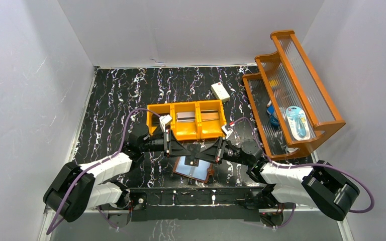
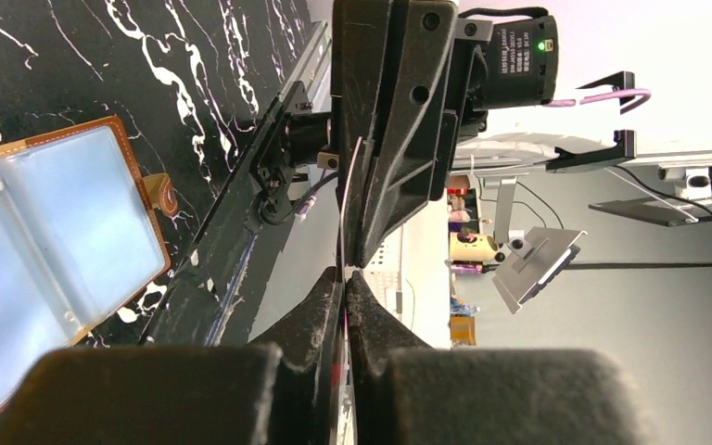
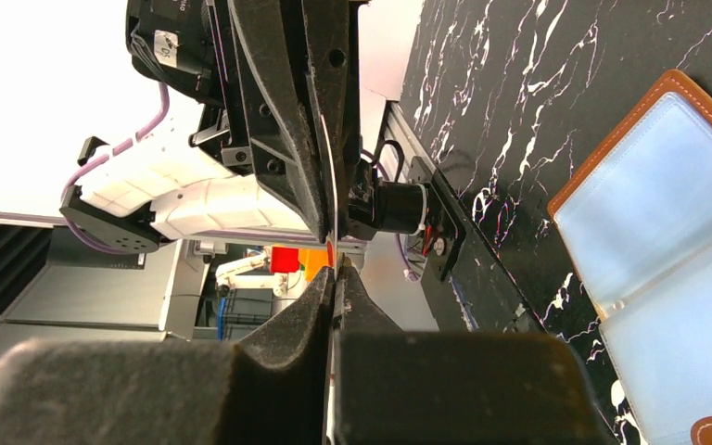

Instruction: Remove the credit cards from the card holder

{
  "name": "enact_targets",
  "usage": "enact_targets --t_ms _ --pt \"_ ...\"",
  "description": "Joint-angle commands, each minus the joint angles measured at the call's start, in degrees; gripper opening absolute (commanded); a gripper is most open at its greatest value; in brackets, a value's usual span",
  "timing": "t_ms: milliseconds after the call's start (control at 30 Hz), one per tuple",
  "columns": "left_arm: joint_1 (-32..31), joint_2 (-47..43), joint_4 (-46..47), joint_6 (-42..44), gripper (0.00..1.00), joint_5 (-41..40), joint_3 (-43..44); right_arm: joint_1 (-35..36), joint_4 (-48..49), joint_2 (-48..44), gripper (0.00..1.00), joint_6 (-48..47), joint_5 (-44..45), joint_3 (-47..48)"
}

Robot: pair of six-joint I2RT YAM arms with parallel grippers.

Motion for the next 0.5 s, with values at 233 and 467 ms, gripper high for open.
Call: enact_targets --t_ms 233,467 --pt "0.4 -2.6 1.5 1.3 0.00 2.7 2.7 0.2 2.7 -0.1 0.25 0.8 0.6 -0.8" --pt "0.4 -5.2 -13.2 10.2 0.00 -0.2 5.7 0.1 -7.8 -6.8 0.50 -1.0 4.9 -0.9"
